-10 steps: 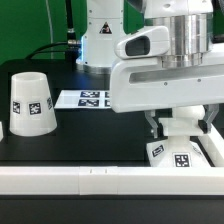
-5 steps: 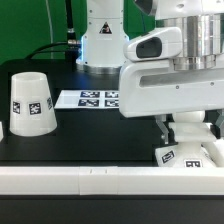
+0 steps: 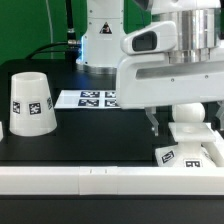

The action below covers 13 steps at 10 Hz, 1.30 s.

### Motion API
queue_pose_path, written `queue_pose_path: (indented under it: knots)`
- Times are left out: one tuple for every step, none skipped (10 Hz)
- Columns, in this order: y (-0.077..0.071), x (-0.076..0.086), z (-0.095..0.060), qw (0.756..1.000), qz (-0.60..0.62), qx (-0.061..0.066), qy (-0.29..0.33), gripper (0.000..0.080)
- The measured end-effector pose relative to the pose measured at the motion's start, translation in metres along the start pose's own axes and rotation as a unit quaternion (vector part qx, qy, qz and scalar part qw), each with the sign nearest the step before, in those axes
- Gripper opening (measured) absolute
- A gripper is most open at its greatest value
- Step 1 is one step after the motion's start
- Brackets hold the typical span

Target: Assemble lamp

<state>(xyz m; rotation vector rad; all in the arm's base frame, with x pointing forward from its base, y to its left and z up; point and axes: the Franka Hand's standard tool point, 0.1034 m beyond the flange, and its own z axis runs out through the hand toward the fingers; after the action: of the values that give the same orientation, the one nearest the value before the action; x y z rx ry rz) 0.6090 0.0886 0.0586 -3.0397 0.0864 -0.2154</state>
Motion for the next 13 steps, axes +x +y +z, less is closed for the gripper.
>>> queue_pose_path:
  knots:
    - [-0.002,-0.016,-0.004,1.000,0.009,0.001,-0.003,0.0699]
    - [-0.002,-0.030,-0.007,1.000,0.007,-0.001,-0.010,0.0699]
    - [-0.002,-0.043,-0.012,1.000,0.007,-0.003,-0.015,0.0699]
    - [-0.006,-0.055,-0.018,1.000,0.021,-0.002,-0.019,0.0699]
    - [-0.011,-0.064,-0.025,0.999,0.027,-0.001,-0.021,0.0699]
    - [-0.014,-0.067,-0.027,0.999,0.027,0.001,-0.022,0.0699]
    - [-0.015,-0.067,-0.028,0.999,0.025,0.001,-0.022,0.0699]
    - [-0.014,-0.068,-0.027,0.999,0.025,0.001,-0.025,0.0699]
    - [-0.014,-0.068,-0.027,0.999,0.025,0.000,-0.032,0.0699]
    - [-0.014,-0.068,-0.027,0.999,0.025,0.000,-0.031,0.0699]
    - [-0.014,-0.070,-0.026,0.999,0.025,-0.001,-0.039,0.0699]
    - [-0.012,-0.075,-0.025,0.997,0.022,-0.001,-0.070,0.0699]
    - [-0.010,-0.076,-0.021,0.995,0.023,0.000,-0.096,0.0699]
